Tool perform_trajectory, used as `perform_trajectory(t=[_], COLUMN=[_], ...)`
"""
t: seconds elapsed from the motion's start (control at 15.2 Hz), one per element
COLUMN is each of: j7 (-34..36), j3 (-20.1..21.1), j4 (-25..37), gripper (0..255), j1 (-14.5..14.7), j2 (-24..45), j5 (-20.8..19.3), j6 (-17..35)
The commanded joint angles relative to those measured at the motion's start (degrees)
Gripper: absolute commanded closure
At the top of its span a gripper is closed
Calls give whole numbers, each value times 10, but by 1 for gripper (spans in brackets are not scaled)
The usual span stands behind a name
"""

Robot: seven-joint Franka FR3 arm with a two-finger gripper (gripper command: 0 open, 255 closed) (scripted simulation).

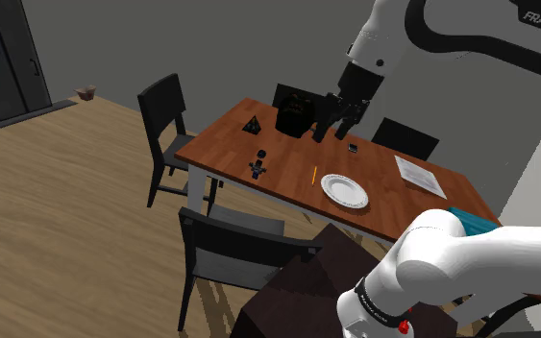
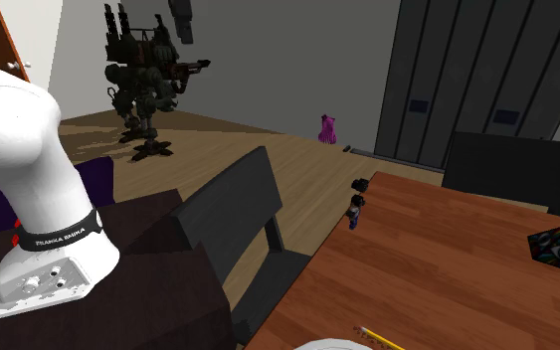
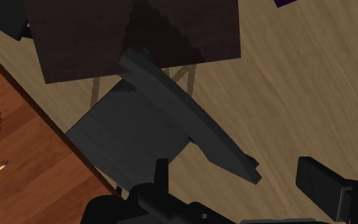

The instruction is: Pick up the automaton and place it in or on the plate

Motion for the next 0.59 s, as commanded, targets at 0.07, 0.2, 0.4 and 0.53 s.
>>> perform_trajectory(t=[0.07,0.2,0.4,0.53], j7=[-7,-21,-40,-53], j3=[-5,-15,-30,-40], j4=[-4,-8,-10,-8], gripper=[0,0,0,0], j1=[-3,-7,-14,-18], j2=[14,43,90,125], j5=[-4,-11,-21,-26], j6=[15,46,91,120])
